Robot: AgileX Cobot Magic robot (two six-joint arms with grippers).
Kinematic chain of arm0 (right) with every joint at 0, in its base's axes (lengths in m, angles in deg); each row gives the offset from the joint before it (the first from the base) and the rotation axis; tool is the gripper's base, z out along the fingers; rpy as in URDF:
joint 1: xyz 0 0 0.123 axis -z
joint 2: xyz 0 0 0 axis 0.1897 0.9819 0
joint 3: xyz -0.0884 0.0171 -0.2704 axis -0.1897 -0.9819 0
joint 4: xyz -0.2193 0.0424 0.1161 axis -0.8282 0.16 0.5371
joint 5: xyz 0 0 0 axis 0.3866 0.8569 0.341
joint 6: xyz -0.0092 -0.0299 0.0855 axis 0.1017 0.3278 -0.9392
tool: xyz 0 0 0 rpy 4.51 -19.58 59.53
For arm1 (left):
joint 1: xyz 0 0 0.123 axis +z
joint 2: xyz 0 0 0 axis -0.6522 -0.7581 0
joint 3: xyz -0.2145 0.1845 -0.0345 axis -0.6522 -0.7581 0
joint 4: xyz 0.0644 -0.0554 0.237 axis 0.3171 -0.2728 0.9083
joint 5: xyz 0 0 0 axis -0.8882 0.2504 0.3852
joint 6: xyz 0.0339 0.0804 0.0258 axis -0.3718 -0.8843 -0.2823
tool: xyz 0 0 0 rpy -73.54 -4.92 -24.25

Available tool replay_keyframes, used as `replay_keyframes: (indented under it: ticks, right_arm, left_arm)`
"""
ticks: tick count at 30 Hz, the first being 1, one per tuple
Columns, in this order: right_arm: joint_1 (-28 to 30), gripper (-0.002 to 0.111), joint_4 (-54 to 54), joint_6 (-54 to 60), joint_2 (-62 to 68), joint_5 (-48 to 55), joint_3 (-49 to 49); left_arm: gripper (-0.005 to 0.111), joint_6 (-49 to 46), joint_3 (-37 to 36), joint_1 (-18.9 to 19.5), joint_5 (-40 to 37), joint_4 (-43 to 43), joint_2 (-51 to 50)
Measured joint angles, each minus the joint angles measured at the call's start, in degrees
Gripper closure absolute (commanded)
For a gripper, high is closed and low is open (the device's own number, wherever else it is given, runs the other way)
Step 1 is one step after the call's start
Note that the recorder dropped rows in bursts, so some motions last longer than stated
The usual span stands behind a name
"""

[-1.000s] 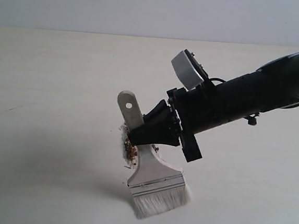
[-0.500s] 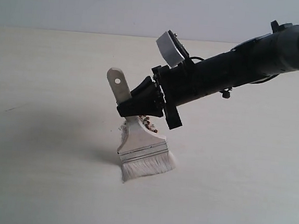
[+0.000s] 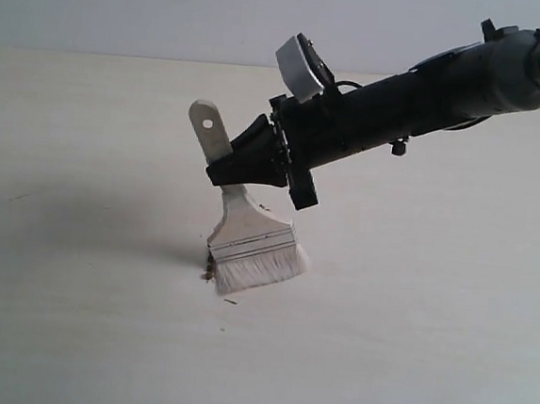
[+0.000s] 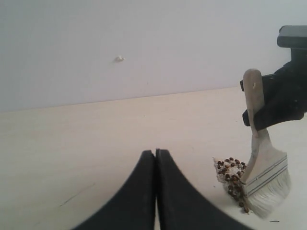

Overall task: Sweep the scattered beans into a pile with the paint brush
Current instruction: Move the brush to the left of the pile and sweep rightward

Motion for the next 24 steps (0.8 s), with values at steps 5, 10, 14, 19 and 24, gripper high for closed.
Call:
replay_keyframes:
  ticks: [5, 10, 14, 19, 24]
  right_arm:
    - [0.0, 0.108, -1.23, -4.52, -4.18, -1.24, 0.0]
    - [-0.24, 0.108, -1.33, -10.0, -8.39, -1.24, 0.15]
    - [-1.39, 0.108, -1.07, -13.08, -10.36, -1.24, 0.15]
    - [-6.68, 0.108, 7.49, -13.17, -10.62, -2.88, -3.16]
    - [-14.2, 0.108, 17.2, -6.53, -10.66, -17.97, -8.51]
  left_arm:
    - [0.107, 0.0, 0.0, 0.0, 0.0, 0.0, 0.0]
    - [0.107, 0.0, 0.0, 0.0, 0.0, 0.0, 0.0]
    - [0.107, 0.0, 0.0, 0.0, 0.0, 0.0, 0.0]
    - [0.107, 0.0, 0.0, 0.0, 0.0, 0.0, 0.0]
    - [0.107, 0.0, 0.0, 0.0, 0.0, 0.0, 0.0]
